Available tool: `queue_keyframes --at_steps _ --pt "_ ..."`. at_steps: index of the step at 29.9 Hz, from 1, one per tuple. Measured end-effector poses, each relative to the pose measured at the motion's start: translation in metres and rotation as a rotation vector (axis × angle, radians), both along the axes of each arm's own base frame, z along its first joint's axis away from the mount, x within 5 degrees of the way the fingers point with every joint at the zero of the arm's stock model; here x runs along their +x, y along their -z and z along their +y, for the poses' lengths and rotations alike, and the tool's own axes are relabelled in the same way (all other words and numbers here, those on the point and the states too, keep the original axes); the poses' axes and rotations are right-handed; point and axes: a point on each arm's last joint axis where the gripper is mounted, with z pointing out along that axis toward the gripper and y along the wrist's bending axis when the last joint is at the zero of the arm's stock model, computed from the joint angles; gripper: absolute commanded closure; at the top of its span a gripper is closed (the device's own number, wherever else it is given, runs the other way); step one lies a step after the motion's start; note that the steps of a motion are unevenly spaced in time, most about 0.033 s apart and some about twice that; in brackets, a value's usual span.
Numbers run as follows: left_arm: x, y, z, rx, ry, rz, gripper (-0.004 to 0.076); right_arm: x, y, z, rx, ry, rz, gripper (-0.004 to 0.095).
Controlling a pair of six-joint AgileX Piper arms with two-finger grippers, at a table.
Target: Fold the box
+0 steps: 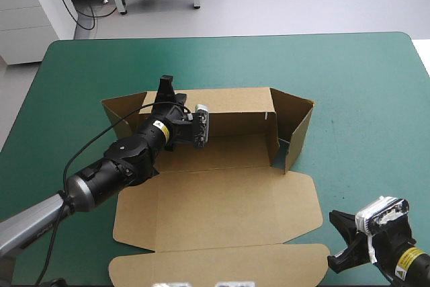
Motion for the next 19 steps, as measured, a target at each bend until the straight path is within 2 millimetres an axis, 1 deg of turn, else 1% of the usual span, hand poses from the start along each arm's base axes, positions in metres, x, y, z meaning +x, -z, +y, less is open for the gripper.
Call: queue_keyframes --at_steps 4,7,10,13,15,16,19 --pt "-0.0019 0.0040 0.0016 0.005 0.023 0.001 0.0731 0.0014 -0.0007 -0.0014 -0.020 0.008 -0.024 0.0920" --pt "-0.0031 0.0052 0.0017 -0.002 0.029 0.005 0.0731 0.0013 -0.0007 -0.0013 -0.020 0.008 -0.023 0.0870" --pt "-0.0029 0.0053 0.0016 -0.009 0.032 0.006 0.0731 0.0012 -0.0003 -0.0015 -0.037 -0.001 -0.029 0.0737" --pt "-0.0028 0.0059 0.0020 -0.017 0.028 0.010 0.0731 0.0008 0.0009 -0.0020 -0.055 -0.006 -0.024 0.0526" --pt "-0.0026 0.0059 0.0021 -0.020 0.028 0.011 0.0731 0.0005 0.0015 -0.0022 -0.064 -0.008 -0.021 0.0415" --pt "-0.0026 0.0059 0.0021 -0.020 0.028 0.011 0.0731 0.0005 0.0016 -0.0023 -0.066 -0.009 -0.020 0.0388" --pt "-0.0026 0.0059 0.0021 -0.020 0.028 0.011 0.0731 0.0002 0.0023 -0.0026 -0.073 -0.010 -0.014 0.0384"
